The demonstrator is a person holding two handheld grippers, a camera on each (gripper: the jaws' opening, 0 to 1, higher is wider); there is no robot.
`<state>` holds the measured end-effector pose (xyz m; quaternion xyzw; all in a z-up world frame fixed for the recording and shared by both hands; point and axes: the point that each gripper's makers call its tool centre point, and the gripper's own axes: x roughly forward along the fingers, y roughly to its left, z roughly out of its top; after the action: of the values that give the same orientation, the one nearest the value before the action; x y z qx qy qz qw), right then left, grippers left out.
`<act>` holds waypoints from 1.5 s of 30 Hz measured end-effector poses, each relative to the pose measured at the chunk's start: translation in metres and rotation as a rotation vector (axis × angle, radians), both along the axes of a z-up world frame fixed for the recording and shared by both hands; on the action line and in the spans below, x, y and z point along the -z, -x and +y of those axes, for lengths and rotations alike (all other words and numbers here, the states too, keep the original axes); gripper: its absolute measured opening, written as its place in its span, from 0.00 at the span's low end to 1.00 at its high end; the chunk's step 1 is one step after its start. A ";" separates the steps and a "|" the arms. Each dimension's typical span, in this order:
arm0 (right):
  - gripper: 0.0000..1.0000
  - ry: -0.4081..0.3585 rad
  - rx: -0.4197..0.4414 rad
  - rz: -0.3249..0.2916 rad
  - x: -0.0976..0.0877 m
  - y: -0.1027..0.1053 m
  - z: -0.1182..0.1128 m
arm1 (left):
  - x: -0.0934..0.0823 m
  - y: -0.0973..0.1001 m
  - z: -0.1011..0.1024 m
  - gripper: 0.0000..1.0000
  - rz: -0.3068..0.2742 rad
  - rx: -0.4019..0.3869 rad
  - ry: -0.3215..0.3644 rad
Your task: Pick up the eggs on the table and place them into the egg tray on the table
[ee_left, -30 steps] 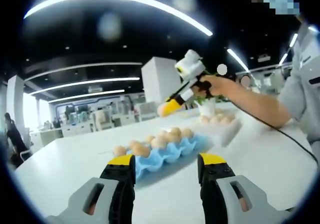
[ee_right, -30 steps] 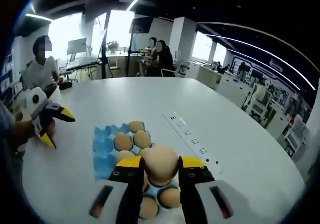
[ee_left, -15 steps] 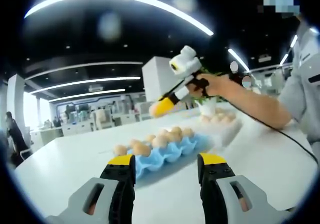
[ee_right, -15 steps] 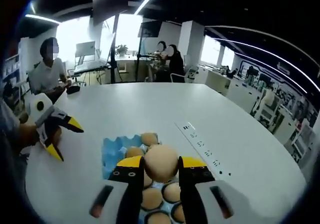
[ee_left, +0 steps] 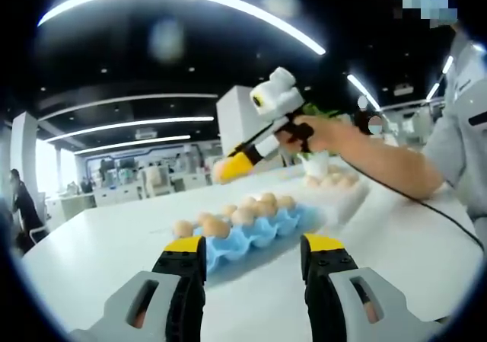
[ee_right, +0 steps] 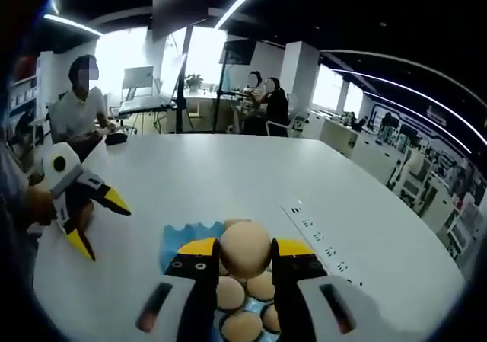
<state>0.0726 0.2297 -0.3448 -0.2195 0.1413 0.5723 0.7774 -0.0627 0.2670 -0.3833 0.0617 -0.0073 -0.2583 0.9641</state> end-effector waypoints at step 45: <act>0.29 -0.070 -0.104 0.023 0.042 0.020 0.069 | -0.001 -0.002 0.010 0.50 0.007 -0.036 0.017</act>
<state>0.0521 0.2988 -0.3865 -0.1927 0.1184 0.6190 0.7521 -0.0604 0.2771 -0.3820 0.0526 -0.0050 -0.2411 0.9691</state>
